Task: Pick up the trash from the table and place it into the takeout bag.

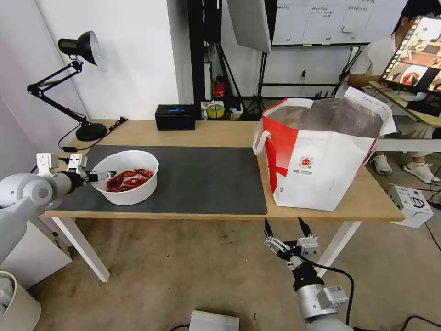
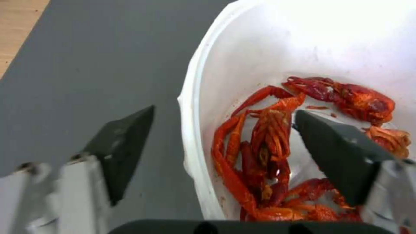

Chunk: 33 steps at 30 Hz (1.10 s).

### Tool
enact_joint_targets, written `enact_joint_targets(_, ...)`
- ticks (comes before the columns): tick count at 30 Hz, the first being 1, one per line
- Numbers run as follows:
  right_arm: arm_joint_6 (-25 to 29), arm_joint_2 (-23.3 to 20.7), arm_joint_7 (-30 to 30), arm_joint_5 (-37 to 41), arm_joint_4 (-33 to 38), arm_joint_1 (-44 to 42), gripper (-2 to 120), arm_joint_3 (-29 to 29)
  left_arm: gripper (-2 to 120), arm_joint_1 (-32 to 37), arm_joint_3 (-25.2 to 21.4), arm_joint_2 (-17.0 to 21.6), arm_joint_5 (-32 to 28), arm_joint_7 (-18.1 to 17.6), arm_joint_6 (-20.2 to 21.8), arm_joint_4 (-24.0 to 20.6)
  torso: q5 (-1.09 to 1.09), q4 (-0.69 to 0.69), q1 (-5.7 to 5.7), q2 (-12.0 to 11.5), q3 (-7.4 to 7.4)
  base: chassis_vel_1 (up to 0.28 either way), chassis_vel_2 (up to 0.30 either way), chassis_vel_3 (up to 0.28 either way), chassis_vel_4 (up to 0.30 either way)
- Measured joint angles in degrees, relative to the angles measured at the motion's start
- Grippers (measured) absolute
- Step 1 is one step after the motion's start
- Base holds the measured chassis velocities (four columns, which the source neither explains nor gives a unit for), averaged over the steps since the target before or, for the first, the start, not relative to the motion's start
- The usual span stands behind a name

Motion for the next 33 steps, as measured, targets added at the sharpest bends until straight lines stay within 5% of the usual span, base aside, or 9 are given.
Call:
enact_joint_targets(21, 0.0, 0.0, 0.0, 0.0, 0.0, 0.0, 100, 0.0, 4, 1.83, -1.39, -0.97, 0.75, 1.14, -0.49, -0.98, 0.01, 0.0, 0.0, 0.0, 0.0, 0.0, 0.0, 0.0, 0.0)
enact_joint_targets(33, 0.0, 0.0, 0.0, 0.0, 0.0, 0.0, 100, 0.0, 0, 3.97, -3.36, -0.96, 0.41, 1.17, -0.68, -1.97, 0.0, 0.0, 0.0, 0.0, 0.0, 0.0, 0.0, 0.0, 0.0)
